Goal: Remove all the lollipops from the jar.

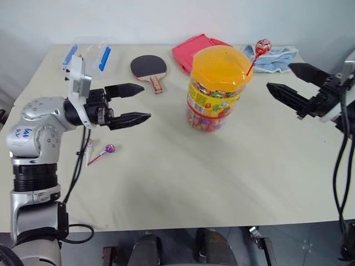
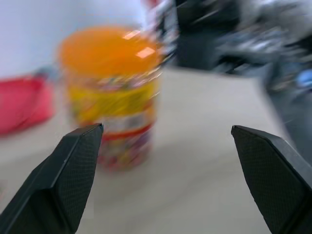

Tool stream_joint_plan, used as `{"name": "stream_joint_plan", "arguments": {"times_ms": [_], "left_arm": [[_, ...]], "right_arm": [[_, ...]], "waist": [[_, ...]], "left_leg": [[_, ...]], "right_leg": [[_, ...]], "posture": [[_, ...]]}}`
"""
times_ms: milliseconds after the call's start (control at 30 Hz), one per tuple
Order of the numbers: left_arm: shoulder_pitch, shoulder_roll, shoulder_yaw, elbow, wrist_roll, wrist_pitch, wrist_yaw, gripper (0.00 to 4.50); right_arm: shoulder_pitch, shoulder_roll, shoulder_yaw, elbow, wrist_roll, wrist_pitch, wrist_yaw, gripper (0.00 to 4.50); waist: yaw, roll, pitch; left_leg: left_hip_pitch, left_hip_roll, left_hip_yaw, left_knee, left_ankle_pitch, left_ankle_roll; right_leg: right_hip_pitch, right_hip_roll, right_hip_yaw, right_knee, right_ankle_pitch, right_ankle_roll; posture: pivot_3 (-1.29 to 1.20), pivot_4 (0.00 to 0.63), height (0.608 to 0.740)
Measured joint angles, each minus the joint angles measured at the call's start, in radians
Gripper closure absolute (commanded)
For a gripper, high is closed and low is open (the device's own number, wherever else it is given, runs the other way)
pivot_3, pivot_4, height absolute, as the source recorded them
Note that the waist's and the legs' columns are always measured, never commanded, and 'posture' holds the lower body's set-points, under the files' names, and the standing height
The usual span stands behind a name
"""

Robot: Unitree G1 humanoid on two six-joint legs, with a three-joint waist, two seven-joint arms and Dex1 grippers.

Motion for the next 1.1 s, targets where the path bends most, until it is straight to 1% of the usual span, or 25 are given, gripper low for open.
{"name": "stream_joint_plan", "arguments": {"times_ms": [133, 300, 400, 433, 567, 767, 800, 1100], "left_arm": [[-0.016, -0.051, 0.019, 0.057, -0.030, -0.099, -0.083, 0.04], [-0.021, -0.059, 0.018, 0.091, -0.030, -0.154, -0.101, 0.04], [-0.024, -0.069, 0.018, 0.092, -0.028, -0.177, -0.073, 0.00], [-0.025, -0.073, 0.018, 0.092, -0.027, -0.182, -0.060, 0.00], [-0.026, -0.081, 0.018, 0.092, -0.026, -0.191, -0.021, 0.00], [-0.025, -0.082, 0.014, 0.091, -0.017, -0.200, 0.015, 0.00], [-0.025, -0.082, 0.012, 0.091, -0.015, -0.202, 0.017, 0.00], [-0.026, -0.082, -0.007, 0.093, -0.004, -0.210, 0.026, 0.00]], "right_arm": [[-0.086, 0.052, 0.070, 0.054, -0.027, -0.010, 0.021, 0.00], [-0.147, 0.099, 0.118, 0.119, -0.080, -0.034, 0.034, 0.00], [-0.209, 0.131, 0.141, 0.190, -0.119, -0.040, 0.029, 0.57], [-0.226, 0.141, 0.143, 0.210, -0.128, -0.040, 0.025, 0.84], [-0.264, 0.167, 0.143, 0.253, -0.146, -0.040, 0.020, 2.17], [-0.303, 0.171, 0.142, 0.284, -0.172, -0.043, 0.019, 4.26], [-0.312, 0.171, 0.142, 0.291, -0.174, -0.046, 0.020, 4.44], [-0.409, 0.171, 0.132, 0.335, -0.194, -0.055, 0.001, 4.44]], "waist": [[0.000, 0.000, 0.000], [-0.004, 0.000, 0.000], [-0.008, 0.000, 0.000], [-0.009, 0.000, 0.000], [-0.012, 0.000, 0.000], [-0.025, 0.000, 0.000], [-0.026, 0.000, 0.000], [-0.027, 0.000, 0.000]], "left_leg": [[0.000, 0.000, 0.000, 0.001, 0.000, 0.000], [0.000, 0.000, 0.000, 0.001, 0.000, 0.000], [-0.001, 0.000, 0.000, 0.001, 0.000, 0.000], [-0.001, 0.000, 0.000, 0.001, 0.000, 0.000], [-0.002, 0.000, 0.000, 0.000, 0.000, 0.000], [-0.003, 0.000, 0.000, 0.000, 0.000, 0.000], [-0.003, 0.000, 0.000, 0.000, 0.000, 0.000], [-0.003, 0.000, 0.000, 0.000, 0.000, 0.000]], "right_leg": [[0.000, 0.000, 0.000, 0.000, 0.000, 0.000], [-0.001, 0.000, 0.000, 0.001, 0.000, 0.000], [-0.001, 0.000, 0.000, 0.001, 0.000, 0.000], [-0.001, 0.000, 0.000, 0.001, 0.000, 0.000], [-0.003, 0.000, 0.000, 0.001, 0.000, 0.000], [-0.004, 0.000, 0.000, 0.002, 0.000, 0.000], [-0.004, 0.000, 0.000, 0.002, 0.000, 0.000], [-0.005, 0.000, 0.001, 0.002, 0.000, 0.000]], "posture": [[0.00, 0.150, 0.740], [0.00, 0.150, 0.740], [0.00, 0.150, 0.740], [0.00, 0.150, 0.740], [0.00, 0.150, 0.740], [0.00, 0.150, 0.740], [0.00, 0.150, 0.740], [0.00, 0.150, 0.740]]}}
